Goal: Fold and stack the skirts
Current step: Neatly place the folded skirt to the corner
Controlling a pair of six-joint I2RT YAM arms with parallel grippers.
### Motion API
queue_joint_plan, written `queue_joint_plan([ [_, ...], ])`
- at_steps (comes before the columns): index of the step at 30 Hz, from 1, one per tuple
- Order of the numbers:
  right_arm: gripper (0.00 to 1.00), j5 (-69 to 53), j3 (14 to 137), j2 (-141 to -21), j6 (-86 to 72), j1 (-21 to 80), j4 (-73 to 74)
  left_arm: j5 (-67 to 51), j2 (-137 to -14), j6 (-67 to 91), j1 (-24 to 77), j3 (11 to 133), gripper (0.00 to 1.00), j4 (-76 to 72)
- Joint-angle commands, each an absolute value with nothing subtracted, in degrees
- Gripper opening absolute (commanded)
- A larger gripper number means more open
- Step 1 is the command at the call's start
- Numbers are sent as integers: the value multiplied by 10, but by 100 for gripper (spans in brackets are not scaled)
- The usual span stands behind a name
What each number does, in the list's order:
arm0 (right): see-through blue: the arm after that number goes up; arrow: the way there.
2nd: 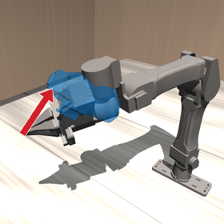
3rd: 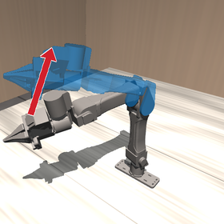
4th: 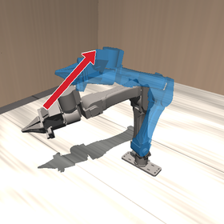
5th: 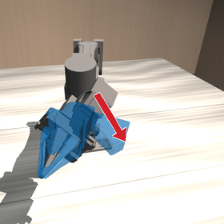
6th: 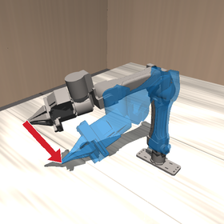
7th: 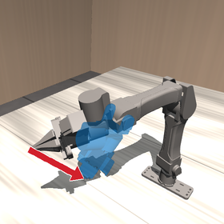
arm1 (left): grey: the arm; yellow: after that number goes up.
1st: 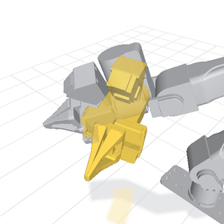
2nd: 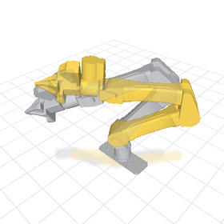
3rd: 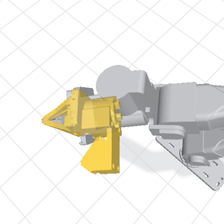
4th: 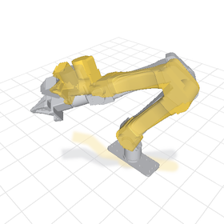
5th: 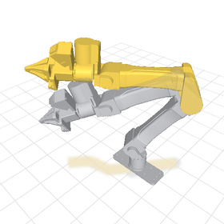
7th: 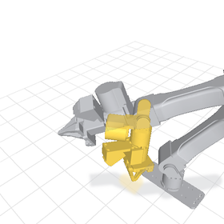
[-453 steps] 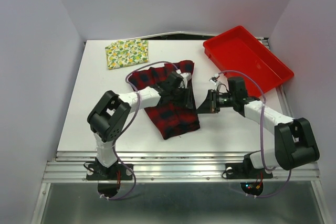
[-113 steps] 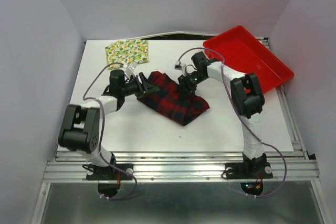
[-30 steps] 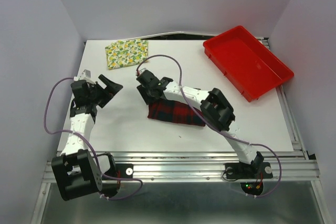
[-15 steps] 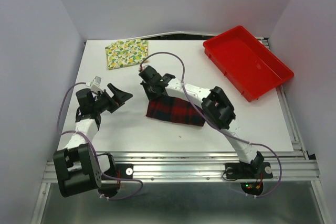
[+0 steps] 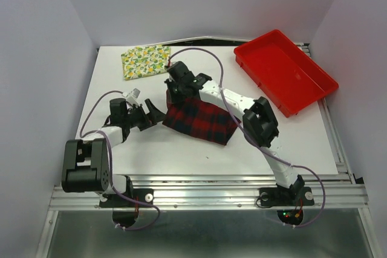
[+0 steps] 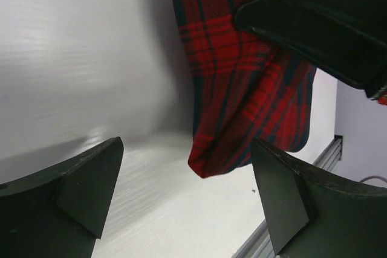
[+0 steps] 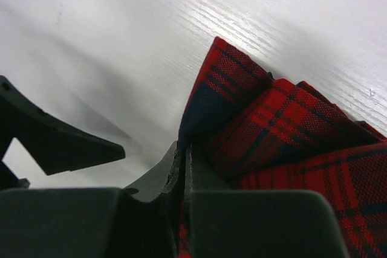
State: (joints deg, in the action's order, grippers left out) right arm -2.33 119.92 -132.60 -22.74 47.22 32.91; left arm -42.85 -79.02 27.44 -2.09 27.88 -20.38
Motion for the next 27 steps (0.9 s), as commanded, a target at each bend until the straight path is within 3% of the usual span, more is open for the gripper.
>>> queue_joint_plan([
  [1,1,-61,1222,-1276,-249,463,308,-390,-795,245,3,311,98,-263],
  [8,1,-73,1223,-1269,-253,463,308,-511,-847,308,42,311,98,-427],
  [17,1,-85,1230,-1267,-263,458,308,-442,-927,346,83,320,98,-456],
  [22,1,-87,1235,-1265,-269,458,308,-417,-954,405,98,311,98,-542],
  [24,1,-86,1235,-1264,-267,453,307,-410,-961,413,107,313,95,-569],
  [27,1,-85,1235,-1264,-266,453,308,-410,-983,420,122,330,79,-619],
])
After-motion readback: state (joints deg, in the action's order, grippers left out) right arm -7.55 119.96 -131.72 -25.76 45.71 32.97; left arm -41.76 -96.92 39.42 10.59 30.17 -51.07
